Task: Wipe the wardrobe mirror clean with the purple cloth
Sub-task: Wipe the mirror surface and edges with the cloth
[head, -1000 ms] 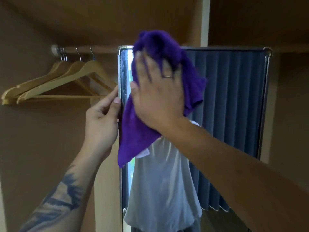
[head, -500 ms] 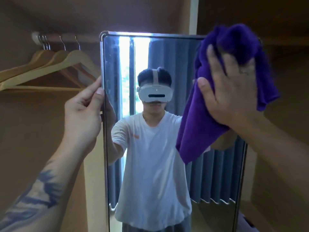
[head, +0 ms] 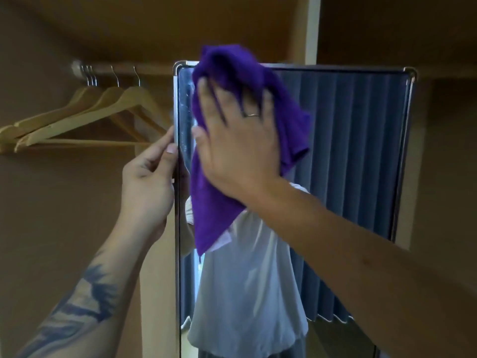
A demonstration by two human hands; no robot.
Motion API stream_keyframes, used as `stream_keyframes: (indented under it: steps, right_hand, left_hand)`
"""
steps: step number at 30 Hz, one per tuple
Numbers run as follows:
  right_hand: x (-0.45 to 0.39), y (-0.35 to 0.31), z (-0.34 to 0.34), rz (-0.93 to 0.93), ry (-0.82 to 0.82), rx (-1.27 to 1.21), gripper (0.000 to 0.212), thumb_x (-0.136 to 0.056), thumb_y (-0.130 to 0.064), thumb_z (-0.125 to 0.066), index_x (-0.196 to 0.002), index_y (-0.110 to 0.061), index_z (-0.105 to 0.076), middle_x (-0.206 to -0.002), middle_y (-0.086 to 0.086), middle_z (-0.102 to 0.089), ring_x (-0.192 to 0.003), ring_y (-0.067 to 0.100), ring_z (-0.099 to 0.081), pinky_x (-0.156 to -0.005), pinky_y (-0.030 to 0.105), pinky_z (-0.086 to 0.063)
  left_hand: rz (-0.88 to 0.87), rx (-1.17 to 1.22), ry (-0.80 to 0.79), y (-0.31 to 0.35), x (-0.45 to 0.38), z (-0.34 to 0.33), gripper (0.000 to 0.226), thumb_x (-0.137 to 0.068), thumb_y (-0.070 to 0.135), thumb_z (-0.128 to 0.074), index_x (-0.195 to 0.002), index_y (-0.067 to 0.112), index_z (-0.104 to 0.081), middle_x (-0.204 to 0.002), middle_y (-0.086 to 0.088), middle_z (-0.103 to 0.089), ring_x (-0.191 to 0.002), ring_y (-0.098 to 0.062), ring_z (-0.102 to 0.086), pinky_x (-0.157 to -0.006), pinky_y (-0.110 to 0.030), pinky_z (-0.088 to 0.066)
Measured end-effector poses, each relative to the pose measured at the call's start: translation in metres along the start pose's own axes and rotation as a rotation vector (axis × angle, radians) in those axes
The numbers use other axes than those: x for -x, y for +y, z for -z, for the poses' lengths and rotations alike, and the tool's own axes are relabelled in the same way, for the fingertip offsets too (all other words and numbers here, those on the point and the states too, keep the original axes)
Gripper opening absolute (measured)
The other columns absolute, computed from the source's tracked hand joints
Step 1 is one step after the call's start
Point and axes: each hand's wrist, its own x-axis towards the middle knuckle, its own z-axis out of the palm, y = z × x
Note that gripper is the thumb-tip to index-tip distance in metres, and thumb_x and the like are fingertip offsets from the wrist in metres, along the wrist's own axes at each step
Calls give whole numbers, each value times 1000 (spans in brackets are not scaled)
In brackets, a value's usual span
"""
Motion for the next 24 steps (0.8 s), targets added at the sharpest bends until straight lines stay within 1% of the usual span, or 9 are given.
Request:
stream_keyframes:
  steps: [2, 5, 7, 8, 9, 12, 14, 18, 24]
  right_hand:
    - [3, -15, -5, 113, -20, -26, 67, -105, -52, -35, -163, -20, -30, -162, 2, -42, -148, 36, -37, -125, 55, -8]
    - [10, 0, -6, 221, -16, -20, 64, -105, -51, -39, -161, -22, -35, -161, 1, -44, -149, 35, -37, -127, 55, -11]
    - [15, 22, -3, 257, -32, 15, 63, -103, -52, -41, -160, -23, -37, -158, 1, -47, -147, 37, -39, -127, 55, -13]
    - [19, 36, -1, 249, -50, 33, 63, -103, -52, -41, -160, -24, -37, -158, 2, -48, -147, 39, -40, -126, 56, -13]
    - [23, 50, 3, 224, -67, 50, 63, -104, -53, -39, -160, -25, -36, -158, 3, -48, -146, 40, -41, -126, 56, -14]
    - [36, 99, 17, 70, -106, 96, 64, -107, -54, -29, -164, -25, -22, -165, 6, -35, -149, 40, -35, -126, 59, -12]
    - [50, 133, 26, -55, -95, 116, 65, -108, -54, -25, -165, -23, -17, -168, 8, -27, -152, 38, -28, -126, 60, -11]
    - [70, 160, 34, -255, -35, 109, 65, -109, -53, -24, -165, -21, -17, -169, 8, -22, -149, 43, -29, -122, 62, -19]
    - [50, 108, 17, -451, 45, 53, 67, -107, -51, -24, -165, -19, -17, -172, 4, -18, -151, 45, -26, -120, 60, -23]
  left_hand:
    - [10, 3, -18, 3, 1, 0, 32, -107, 15, -52, -130, 34, -65, -127, 5, -73, -121, -13, -68, -110, -46, -51]
    - [0, 18, -32, 4, 3, -2, 32, -107, 14, -51, -130, 32, -66, -122, 7, -76, -116, -13, -71, -99, -36, -58]
    - [3, 7, -6, 0, 0, -1, 32, -107, 14, -52, -128, 32, -70, -109, 2, -77, -101, -23, -71, -74, -33, -63]
    - [0, -1, 14, -3, -1, -1, 32, -107, 16, -54, -123, 34, -74, -103, -1, -75, -94, -29, -67, -66, -32, -60]
    - [-10, -12, 31, -5, -2, 0, 31, -106, 18, -56, -120, 37, -76, -104, -2, -74, -95, -31, -66, -70, -36, -57]
    - [-57, -49, 48, -12, -3, 3, 29, -105, 23, -58, -121, 41, -75, -126, 5, -74, -122, -27, -67, -103, -53, -51]
    - [-77, -56, 45, -14, -4, 4, 28, -105, 22, -59, -122, 38, -74, -130, 7, -72, -126, -21, -66, -112, -51, -47]
    - [-92, -54, 32, -18, -5, 5, 28, -104, 23, -59, -127, 34, -71, -132, 7, -71, -128, -15, -64, -116, -43, -44]
    - [-96, -35, 55, -18, -4, -1, 31, -106, 16, -56, -130, 32, -68, -131, 12, -71, -124, -8, -65, -109, -29, -49]
